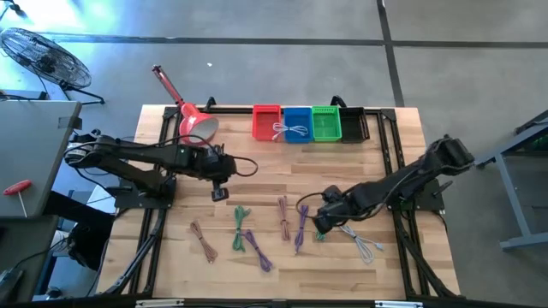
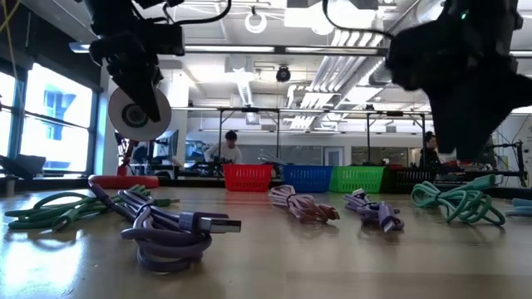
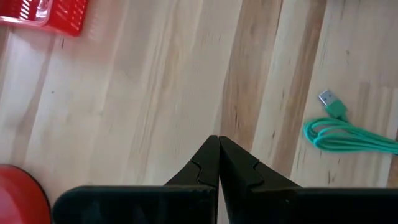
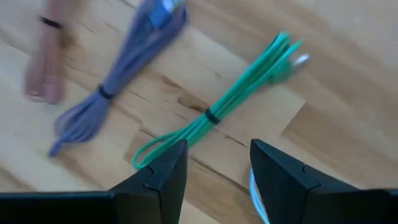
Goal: Pick & Place USB Port
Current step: Put the right green charger cable into the green bin
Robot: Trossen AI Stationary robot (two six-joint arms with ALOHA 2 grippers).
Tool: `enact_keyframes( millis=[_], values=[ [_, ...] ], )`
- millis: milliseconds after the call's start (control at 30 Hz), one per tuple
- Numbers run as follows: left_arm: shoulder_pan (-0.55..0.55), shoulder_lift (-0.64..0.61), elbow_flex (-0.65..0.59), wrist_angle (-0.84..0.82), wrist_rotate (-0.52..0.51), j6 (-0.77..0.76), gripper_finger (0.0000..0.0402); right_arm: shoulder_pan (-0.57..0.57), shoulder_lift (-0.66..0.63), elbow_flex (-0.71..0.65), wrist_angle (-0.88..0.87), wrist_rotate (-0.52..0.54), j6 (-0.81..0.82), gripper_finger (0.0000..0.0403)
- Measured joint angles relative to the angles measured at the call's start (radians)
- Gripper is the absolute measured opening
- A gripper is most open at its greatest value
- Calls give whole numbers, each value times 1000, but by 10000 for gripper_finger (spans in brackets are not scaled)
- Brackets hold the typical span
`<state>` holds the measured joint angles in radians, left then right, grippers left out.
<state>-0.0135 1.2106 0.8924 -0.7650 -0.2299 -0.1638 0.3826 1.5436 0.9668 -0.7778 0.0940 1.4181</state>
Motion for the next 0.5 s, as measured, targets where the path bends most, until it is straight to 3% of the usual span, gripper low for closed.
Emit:
enact_keyframes(
  millis=[300, 500],
  values=[
    [0, 0, -5, 8, -1, 1, 1, -30, 173, 0, 160, -77, -3, 167],
    [0, 0, -5, 8, -1, 1, 1, -70, 267, 11, 158, -151, -71, 163]
  ],
)
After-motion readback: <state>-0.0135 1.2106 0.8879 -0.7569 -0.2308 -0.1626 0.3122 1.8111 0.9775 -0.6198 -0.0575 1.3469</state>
